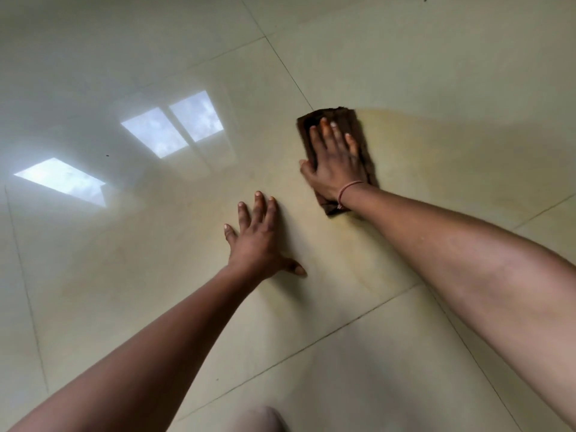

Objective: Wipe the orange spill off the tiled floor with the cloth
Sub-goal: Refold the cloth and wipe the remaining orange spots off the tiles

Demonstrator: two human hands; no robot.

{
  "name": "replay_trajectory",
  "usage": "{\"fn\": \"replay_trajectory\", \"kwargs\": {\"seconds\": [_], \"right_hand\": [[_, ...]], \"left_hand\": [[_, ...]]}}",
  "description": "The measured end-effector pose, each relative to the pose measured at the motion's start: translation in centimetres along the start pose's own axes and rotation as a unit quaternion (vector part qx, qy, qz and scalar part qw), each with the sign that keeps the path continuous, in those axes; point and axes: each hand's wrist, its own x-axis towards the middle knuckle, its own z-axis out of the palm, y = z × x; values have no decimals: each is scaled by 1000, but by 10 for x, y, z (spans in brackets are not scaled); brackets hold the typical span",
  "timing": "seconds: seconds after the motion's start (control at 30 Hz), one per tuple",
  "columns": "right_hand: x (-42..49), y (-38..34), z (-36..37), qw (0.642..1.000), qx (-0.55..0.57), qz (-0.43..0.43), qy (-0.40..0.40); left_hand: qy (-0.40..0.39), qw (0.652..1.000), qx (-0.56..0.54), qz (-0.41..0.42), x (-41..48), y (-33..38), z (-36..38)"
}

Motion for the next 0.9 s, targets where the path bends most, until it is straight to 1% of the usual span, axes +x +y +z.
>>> {"fn": "replay_trajectory", "kwargs": {"seconds": [0.1,0.23,0.33,0.43,0.5,0.53,0.6,0.7,0.77,0.8,0.83,0.9], "right_hand": [[-41,-24,7,997,-3,-66,-33],[-107,-22,15,992,-14,-115,-48],[-150,2,18,987,-36,-144,-59],[-183,51,15,984,-39,-157,-68],[-205,94,10,990,-38,-121,-68],[-216,118,7,994,-34,-84,-59],[-243,172,-1,998,-33,18,-40],[-294,234,-7,982,-13,188,-3],[-325,238,-1,964,6,265,18],[-344,234,3,961,11,274,31],[-361,223,9,965,18,258,38],[-407,209,18,981,8,193,31]], "left_hand": [[5,1000,11,-2,-2,0,-2],[16,999,41,-10,-7,7,-5],[31,996,83,-14,-12,16,-7],[36,990,130,34,-19,35,-3],[24,988,136,76,-24,54,4],[13,987,128,91,-25,65,9],[-10,986,120,119,-28,95,23],[-38,976,136,169,-35,147,53],[-56,967,146,202,-41,179,77],[-66,960,156,222,-45,198,91],[-71,954,165,239,-48,210,103],[-72,941,184,274,-56,236,126]]}}
